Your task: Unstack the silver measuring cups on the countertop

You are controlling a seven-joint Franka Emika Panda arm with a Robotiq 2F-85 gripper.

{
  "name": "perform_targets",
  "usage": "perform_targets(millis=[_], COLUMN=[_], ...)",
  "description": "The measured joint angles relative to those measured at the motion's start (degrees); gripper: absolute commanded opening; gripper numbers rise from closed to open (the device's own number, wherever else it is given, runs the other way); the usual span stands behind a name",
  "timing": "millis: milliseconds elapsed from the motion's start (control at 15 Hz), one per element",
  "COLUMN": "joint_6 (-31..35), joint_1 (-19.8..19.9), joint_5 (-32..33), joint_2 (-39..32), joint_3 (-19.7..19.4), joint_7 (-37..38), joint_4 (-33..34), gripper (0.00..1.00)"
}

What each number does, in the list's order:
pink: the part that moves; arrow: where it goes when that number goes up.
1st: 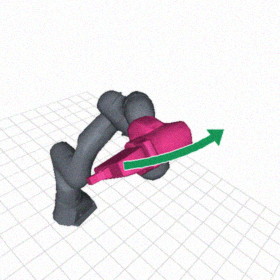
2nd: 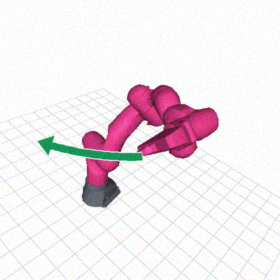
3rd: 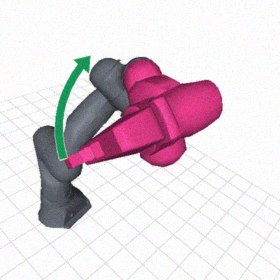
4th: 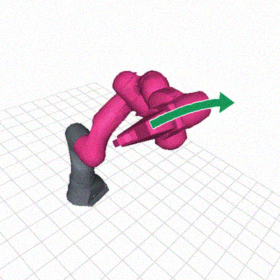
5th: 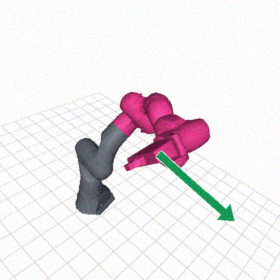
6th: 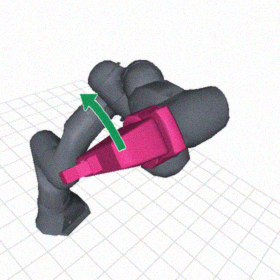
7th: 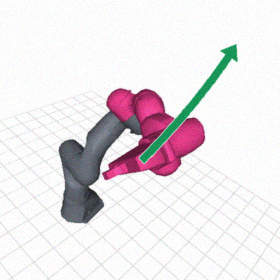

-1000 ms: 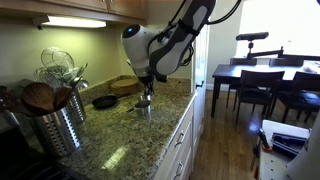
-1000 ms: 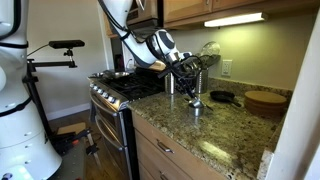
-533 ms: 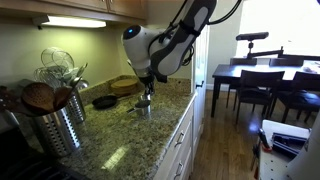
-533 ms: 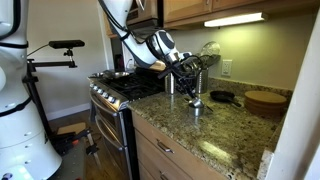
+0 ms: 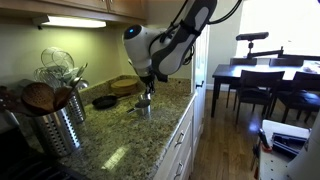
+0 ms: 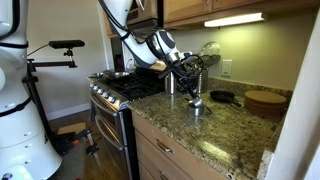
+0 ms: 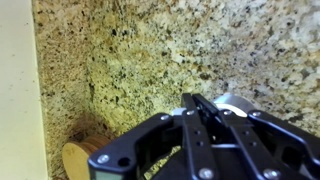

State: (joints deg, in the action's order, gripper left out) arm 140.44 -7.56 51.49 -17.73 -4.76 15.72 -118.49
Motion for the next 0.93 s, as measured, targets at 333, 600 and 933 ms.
perform_targets(millis=[333,600,933], joint_6=[-0.1,-0.3,-0.6], joint_1=[0.1,0.1,0.1], joint_5=[0.8,1.1,1.2], joint_2=[0.4,1.1,1.7], joint_3=[0.0,0.0,0.0], joint_7=[1.1,1.3,1.3], joint_4=[0.0,0.0,0.0], gripper=[0.07,0.08,0.26])
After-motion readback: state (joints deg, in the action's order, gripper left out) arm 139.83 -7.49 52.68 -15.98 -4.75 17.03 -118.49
